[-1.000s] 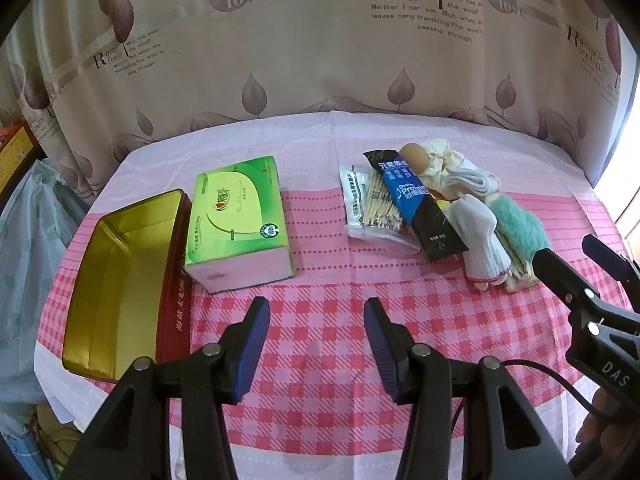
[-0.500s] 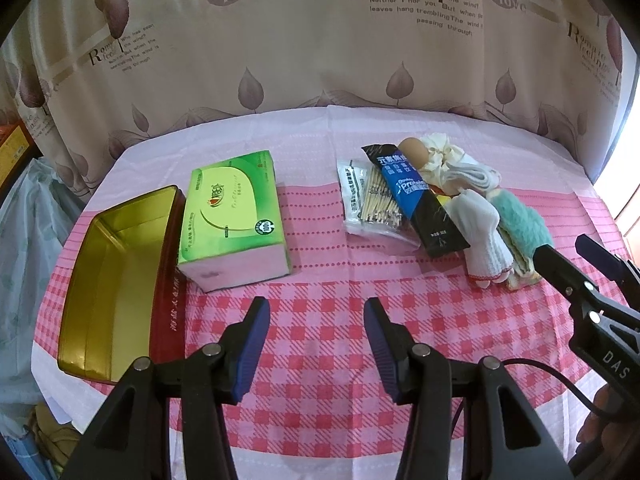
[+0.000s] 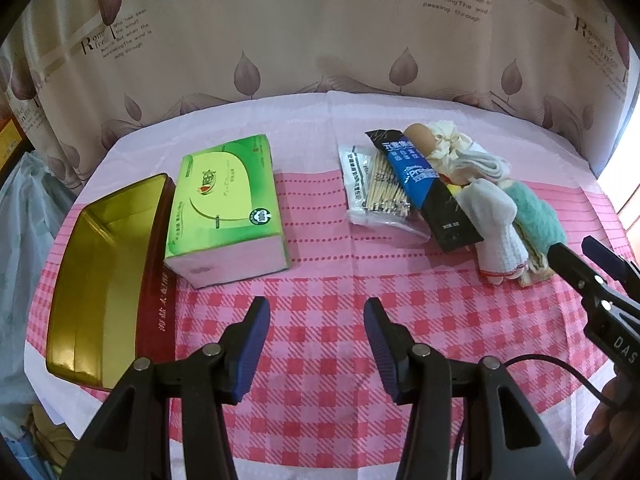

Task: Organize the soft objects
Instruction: 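Move both tools toward the pile of items on the tablecloth, then grasp the teal pom-pom with the right tool while the left tool grasps the protein sachet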

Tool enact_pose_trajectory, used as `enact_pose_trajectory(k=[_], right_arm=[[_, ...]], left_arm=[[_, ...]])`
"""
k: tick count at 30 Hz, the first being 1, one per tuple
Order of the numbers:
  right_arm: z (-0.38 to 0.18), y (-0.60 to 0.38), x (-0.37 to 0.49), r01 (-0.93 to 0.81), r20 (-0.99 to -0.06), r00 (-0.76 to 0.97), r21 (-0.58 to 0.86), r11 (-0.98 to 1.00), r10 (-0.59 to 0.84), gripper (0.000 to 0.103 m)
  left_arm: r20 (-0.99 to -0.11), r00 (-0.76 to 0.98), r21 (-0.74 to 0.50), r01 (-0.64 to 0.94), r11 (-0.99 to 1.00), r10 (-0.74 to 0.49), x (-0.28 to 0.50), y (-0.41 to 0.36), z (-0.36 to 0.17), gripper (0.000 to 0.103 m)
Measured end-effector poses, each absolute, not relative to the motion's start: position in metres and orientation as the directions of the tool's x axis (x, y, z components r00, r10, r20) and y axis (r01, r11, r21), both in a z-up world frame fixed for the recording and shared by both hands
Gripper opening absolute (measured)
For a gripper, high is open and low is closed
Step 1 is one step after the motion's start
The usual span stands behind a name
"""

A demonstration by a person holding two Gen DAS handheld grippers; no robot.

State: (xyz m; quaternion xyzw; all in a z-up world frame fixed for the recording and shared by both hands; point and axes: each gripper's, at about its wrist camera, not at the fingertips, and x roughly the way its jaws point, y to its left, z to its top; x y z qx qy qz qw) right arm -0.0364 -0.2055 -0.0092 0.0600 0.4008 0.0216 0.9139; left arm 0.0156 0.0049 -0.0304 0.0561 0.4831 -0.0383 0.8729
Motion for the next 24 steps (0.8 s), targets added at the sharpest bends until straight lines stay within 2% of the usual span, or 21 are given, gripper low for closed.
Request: enact_pose_trajectory(k=[11, 24], right_arm=[[-0.026, -0.22, -0.022, 0.025, -0.749, 0.659, 0.113, 0.993, 0.069, 0.061], [-0.044, -0.217, 0.011, -0.012, -0.77, 0.636, 0.06, 0.998, 0.054, 0.059]], left_arm=[[-0.852, 0.523, 0.059, 0.124, 0.991, -0.015, 0.025, 0.008, -0.039, 0.05], [-0.87, 0.493, 0.058, 0.141, 0.988, -0.019, 0.043, 0.002, -0.052, 0.05]])
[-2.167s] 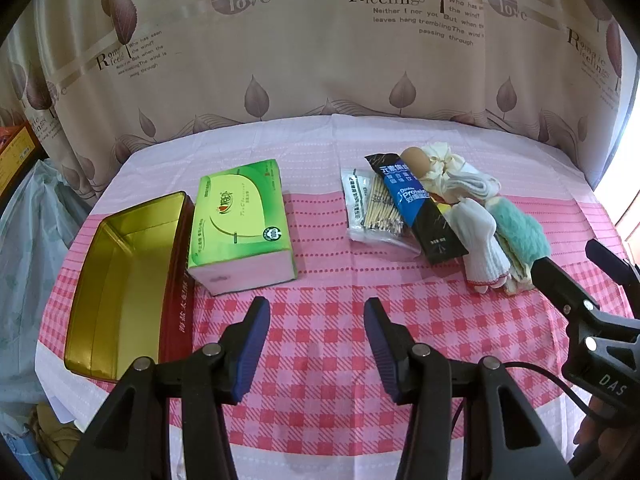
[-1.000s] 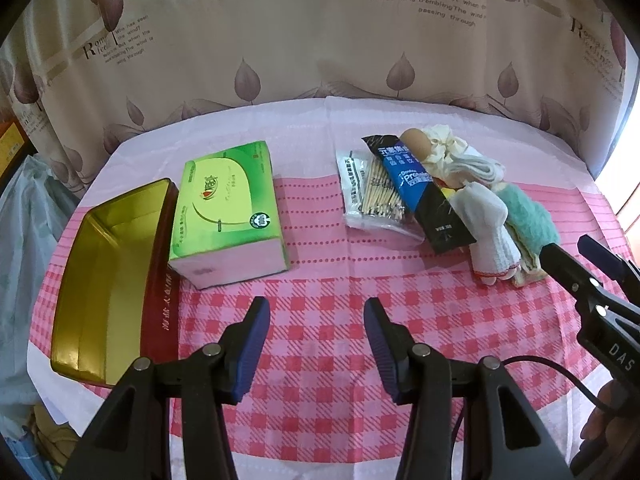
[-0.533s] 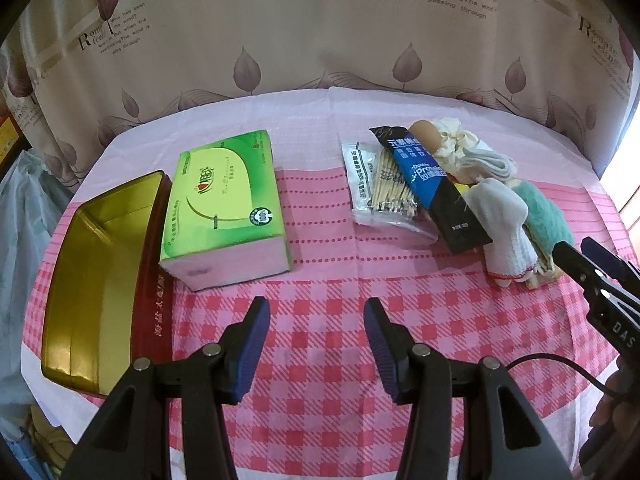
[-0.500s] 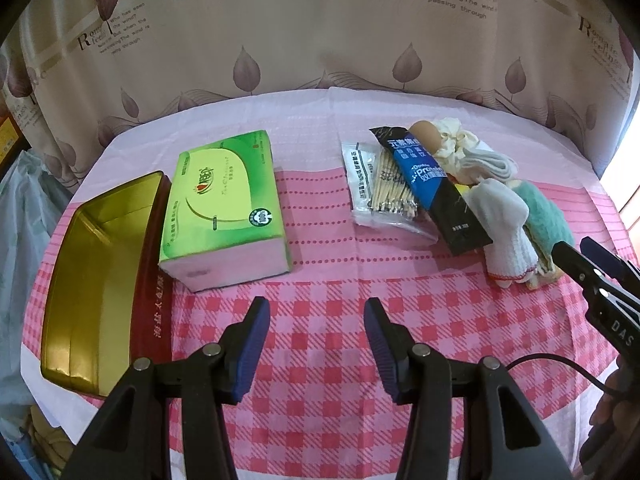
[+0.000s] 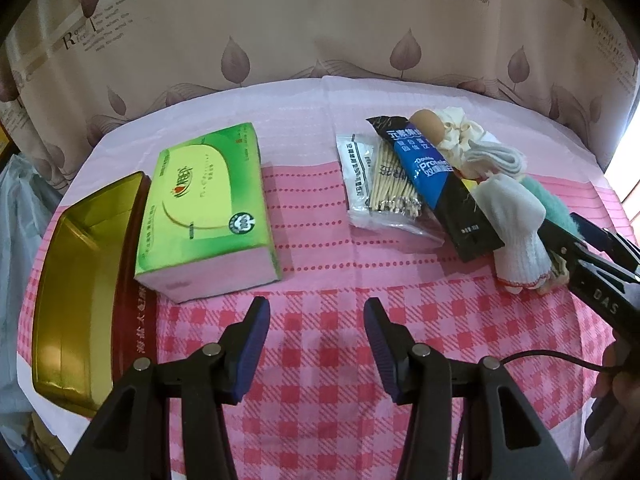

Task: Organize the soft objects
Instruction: 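Grasp the teal pom-pom with the right tool while the left tool grasps the protein sachet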

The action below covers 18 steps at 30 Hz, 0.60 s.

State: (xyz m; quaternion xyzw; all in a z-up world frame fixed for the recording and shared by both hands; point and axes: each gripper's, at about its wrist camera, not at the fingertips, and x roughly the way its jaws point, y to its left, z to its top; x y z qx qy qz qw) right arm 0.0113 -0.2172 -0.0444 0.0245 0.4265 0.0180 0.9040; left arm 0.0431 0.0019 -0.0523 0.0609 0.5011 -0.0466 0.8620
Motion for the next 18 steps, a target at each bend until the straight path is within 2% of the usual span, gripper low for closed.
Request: enact_pose_trajectory(k=[3, 7, 14, 18], right_arm=[[-0.049, -0.219, 0.018, -0.006, -0.774, 0.631, 0.057, 0.998, 0.048, 0.058], [-0.05, -0.224, 0.02, -0.007, -0.768, 0.638, 0.07, 0.998, 0.058, 0.041], [-0.046, -0.232, 0.014, 0.0, -0.751, 0.656, 0.101, 0.995, 0.076, 0.021], [-0.037, -0.238, 0.008, 0.015, -0.731, 0.68, 0.099, 0.995, 0.063, 0.017]], left_arm=[[-0.872, 0.489, 0.058, 0.145, 0.988, -0.02, 0.049, -0.001, -0.054, 0.05], [-0.872, 0.489, 0.066, 0.145, 0.987, -0.014, 0.057, -0.003, -0.054, 0.05], [-0.87, 0.493, 0.068, 0.147, 0.987, -0.013, 0.065, -0.01, -0.05, 0.05], [-0.865, 0.502, 0.071, 0.148, 0.986, -0.013, 0.066, -0.013, -0.044, 0.05]])
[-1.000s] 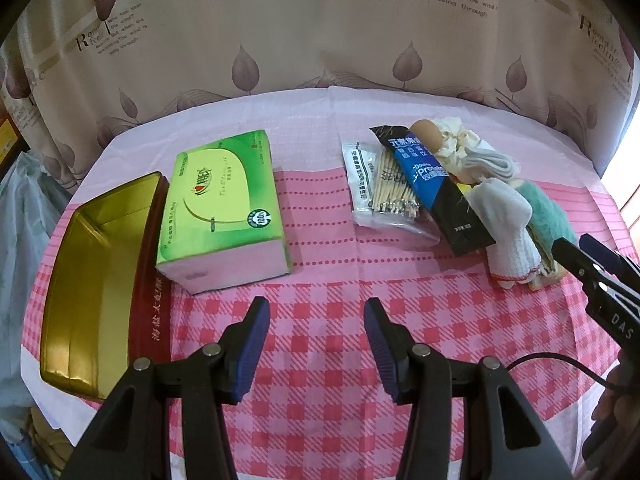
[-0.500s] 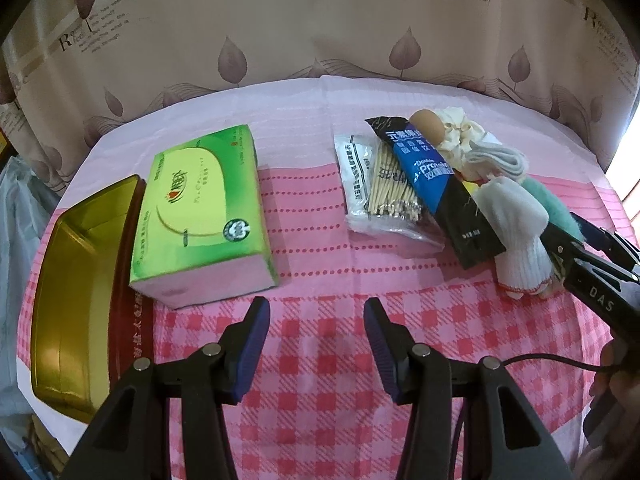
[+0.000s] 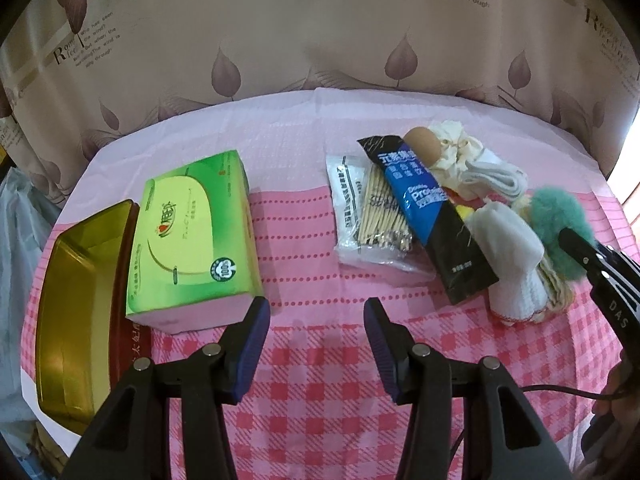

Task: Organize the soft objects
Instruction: 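Grasp the teal pom-pom with the right tool while the left tool grasps the protein sachet, then carry the protein sachet with the left tool into the gold tin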

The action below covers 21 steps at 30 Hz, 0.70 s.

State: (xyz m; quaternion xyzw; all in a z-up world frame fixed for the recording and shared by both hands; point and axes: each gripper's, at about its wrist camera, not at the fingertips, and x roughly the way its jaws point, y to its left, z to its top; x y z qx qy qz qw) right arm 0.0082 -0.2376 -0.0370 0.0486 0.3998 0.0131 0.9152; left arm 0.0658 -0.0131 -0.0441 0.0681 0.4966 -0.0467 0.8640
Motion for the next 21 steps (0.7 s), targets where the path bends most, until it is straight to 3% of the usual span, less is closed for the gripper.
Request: enact_pose_trajectory(k=[11, 21], right_arm=[[-0.043, -0.3, -0.001, 0.228, -0.726, 0.675, 0.038, 0.973, -0.13, 0.017], [-0.072, -0.313, 0.005, 0.256, -0.758, 0.64, 0.052, 0.965, -0.129, 0.017]], left_arm=[[-0.878, 0.465, -0.019, 0.199, 0.98, -0.111, 0.086, -0.034, -0.027, 0.05], [-0.917, 0.372, -0.06, 0.228, 0.972, -0.144, 0.132, -0.07, -0.038, 0.05]])
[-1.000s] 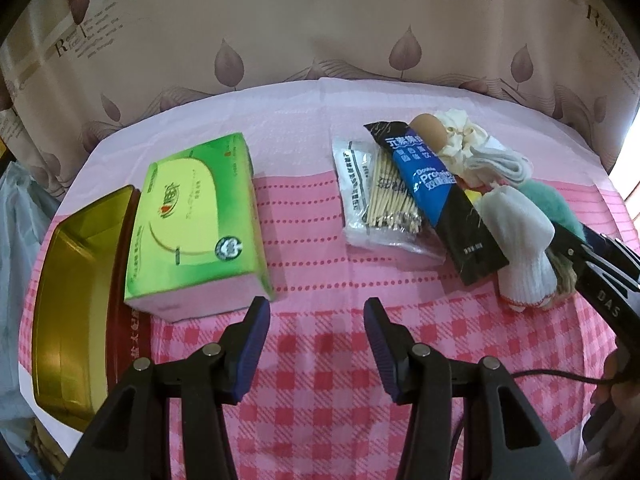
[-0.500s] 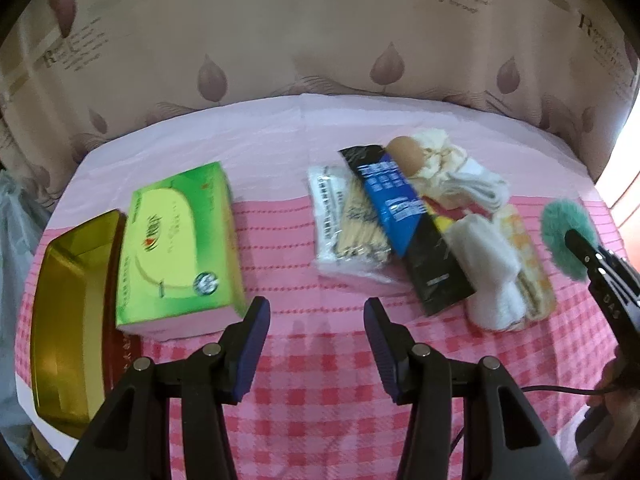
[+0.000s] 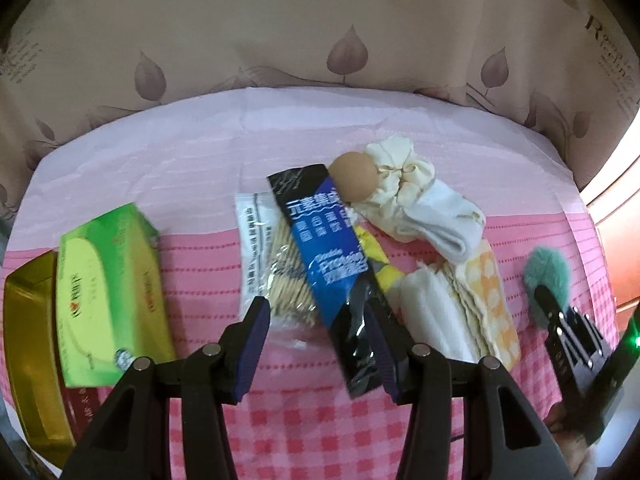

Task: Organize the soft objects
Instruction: 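Carry the protein sachet with the left tool into the gold tin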

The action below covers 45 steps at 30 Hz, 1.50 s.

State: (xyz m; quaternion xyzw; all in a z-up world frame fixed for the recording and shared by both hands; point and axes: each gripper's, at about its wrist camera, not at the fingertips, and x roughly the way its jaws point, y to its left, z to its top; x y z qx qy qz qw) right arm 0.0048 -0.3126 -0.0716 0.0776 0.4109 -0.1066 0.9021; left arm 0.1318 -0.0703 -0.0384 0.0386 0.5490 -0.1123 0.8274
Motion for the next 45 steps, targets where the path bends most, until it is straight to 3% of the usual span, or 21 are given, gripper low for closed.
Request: enact_pose_trajectory(k=[9, 10, 18, 19, 20, 21, 25, 45], right_arm=[[-0.075, -0.317, 0.006, 0.249, -0.759, 0.643, 0.081, 0.965, -0.102, 0.017], [-0.075, -0.317, 0.006, 0.246, -0.76, 0.642, 0.081, 0.966, -0.1, 0.017], [-0.077, -0.316, 0.007, 0.241, -0.766, 0.638, 0.099, 0.965, -0.081, 0.02], [-0.077, -0.317, 0.008, 0.242, -0.768, 0.636, 0.101, 0.965, -0.079, 0.02], [-0.078, -0.318, 0.008, 0.244, -0.77, 0.634, 0.104, 0.964, -0.078, 0.021], [-0.078, -0.319, 0.008, 0.246, -0.771, 0.632, 0.108, 0.963, -0.075, 0.021], [-0.082, -0.323, 0.01, 0.258, -0.779, 0.625, 0.134, 0.957, -0.059, 0.021], [-0.082, -0.321, 0.01, 0.26, -0.784, 0.617, 0.127, 0.957, -0.063, 0.021]], left_arm=[[-0.941, 0.308, -0.093, 0.166, 0.982, -0.141, 0.169, -0.08, -0.06, 0.052], [-0.941, 0.311, -0.09, 0.16, 0.983, -0.137, 0.172, -0.082, -0.061, 0.057], [-0.942, 0.327, -0.027, 0.148, 0.989, -0.074, 0.186, -0.094, -0.074, 0.057], [-0.939, 0.335, -0.024, 0.15, 0.988, -0.074, 0.186, -0.094, -0.074, 0.057], [-0.938, 0.338, -0.03, 0.151, 0.988, -0.08, 0.184, -0.094, -0.074, 0.048], [-0.934, 0.342, -0.048, 0.155, 0.987, -0.099, 0.183, -0.092, -0.073, 0.046], [-0.929, 0.352, -0.055, 0.168, 0.984, -0.112, 0.176, -0.087, -0.068, 0.042], [-0.895, 0.437, 0.0, 0.21, 0.978, -0.094, 0.126, -0.036, -0.025, 0.041]])
